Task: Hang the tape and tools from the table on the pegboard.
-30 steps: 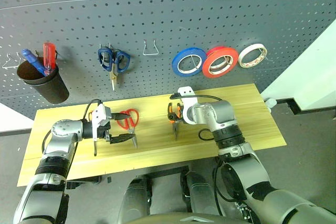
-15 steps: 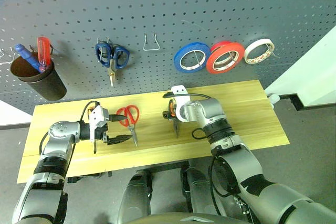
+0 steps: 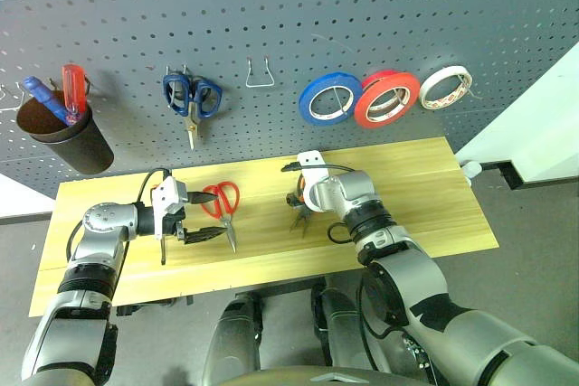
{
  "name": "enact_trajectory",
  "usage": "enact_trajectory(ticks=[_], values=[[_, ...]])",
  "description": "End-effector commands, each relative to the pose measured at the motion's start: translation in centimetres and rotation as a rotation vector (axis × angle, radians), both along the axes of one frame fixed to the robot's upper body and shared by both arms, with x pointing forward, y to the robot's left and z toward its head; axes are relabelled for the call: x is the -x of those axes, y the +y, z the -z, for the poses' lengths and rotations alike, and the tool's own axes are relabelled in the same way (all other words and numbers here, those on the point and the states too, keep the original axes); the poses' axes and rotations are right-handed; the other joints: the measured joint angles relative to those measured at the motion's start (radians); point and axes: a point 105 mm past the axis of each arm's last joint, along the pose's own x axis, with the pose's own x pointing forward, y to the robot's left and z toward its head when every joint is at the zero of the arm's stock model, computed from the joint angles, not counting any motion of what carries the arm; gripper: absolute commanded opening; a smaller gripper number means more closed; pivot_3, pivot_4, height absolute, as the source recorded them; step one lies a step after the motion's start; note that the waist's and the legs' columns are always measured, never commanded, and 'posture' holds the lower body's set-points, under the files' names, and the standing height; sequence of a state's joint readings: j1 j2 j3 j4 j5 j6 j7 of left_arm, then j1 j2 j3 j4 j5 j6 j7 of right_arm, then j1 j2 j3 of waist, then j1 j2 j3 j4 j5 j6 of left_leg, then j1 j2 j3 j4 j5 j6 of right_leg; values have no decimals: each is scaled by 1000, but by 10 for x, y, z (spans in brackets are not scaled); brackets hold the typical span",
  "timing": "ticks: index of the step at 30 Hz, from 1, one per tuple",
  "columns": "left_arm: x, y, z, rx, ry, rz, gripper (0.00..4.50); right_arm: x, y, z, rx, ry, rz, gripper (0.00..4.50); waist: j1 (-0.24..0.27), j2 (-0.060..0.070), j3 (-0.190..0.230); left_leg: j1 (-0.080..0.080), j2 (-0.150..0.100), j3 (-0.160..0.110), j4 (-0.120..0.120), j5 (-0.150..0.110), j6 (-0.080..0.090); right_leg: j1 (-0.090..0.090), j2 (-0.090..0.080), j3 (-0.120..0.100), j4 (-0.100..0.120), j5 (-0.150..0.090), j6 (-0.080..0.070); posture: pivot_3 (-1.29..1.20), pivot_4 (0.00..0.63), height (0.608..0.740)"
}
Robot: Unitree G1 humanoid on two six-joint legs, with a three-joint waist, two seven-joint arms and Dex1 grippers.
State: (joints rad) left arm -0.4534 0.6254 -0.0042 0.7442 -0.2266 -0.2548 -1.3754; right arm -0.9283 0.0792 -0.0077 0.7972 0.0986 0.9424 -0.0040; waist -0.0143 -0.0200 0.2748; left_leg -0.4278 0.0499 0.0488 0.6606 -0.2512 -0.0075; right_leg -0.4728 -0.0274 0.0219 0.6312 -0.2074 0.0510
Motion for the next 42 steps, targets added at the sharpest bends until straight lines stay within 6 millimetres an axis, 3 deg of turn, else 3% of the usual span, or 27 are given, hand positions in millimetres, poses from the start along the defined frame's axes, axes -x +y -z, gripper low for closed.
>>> enact_trajectory(ticks=[1, 7, 16, 22, 28, 37, 42], values=[[-3, 7, -9, -19, -46, -15, 4500, -13, 7, -24, -47, -102, 4, 4480, 0, 0, 0, 0, 0, 0, 0, 0, 0, 0, 0, 0, 0, 0, 0, 110, 317, 740], [-2, 7, -7, -22, -46, -11, 4500, -14, 9, -50, -102, -152, -8, 4480, 0, 0, 0, 0, 0, 0, -4, 0, 0, -2, 0, 0, 0, 1, 4, 102, 307, 740], [-6, 5, -7, -25, -51, -14, 4500, -2, -35, -79, -242, -61, 312, 4480, 3, 0, 0, -1, 0, 0, -12, 0, 0, -4, -1, -1, -2, 1, 5, 86, 297, 740], [-8, 5, -6, -29, -51, -16, 4500, 11, -61, -74, -246, -2, 463, 4480, -4, 0, 0, -1, 0, 0, -12, 0, 0, -5, -1, -1, -2, 1, 5, 69, 289, 740], [-7, 7, -5, -36, -51, -18, 4500, 20, -51, -43, -326, 139, 481, 4480, -6, 0, 0, -1, 0, 0, -12, 0, 0, -5, 1, -2, -2, 1, 5, 70, 285, 740], [-3, 10, -3, -49, -45, -13, 4500, 14, -16, -27, -459, 224, 430, 4480, -5, 0, 0, -1, -1, 1, -12, 0, 0, -5, 0, -2, -2, 1, 5, 81, 289, 740], [0, 13, -1, -55, -39, -21, 4500, 12, 5, -28, -549, 269, 396, 4480, -6, 0, 0, -1, 0, 1, -13, 0, 0, -5, 0, -2, -2, 1, 5, 90, 293, 740]])
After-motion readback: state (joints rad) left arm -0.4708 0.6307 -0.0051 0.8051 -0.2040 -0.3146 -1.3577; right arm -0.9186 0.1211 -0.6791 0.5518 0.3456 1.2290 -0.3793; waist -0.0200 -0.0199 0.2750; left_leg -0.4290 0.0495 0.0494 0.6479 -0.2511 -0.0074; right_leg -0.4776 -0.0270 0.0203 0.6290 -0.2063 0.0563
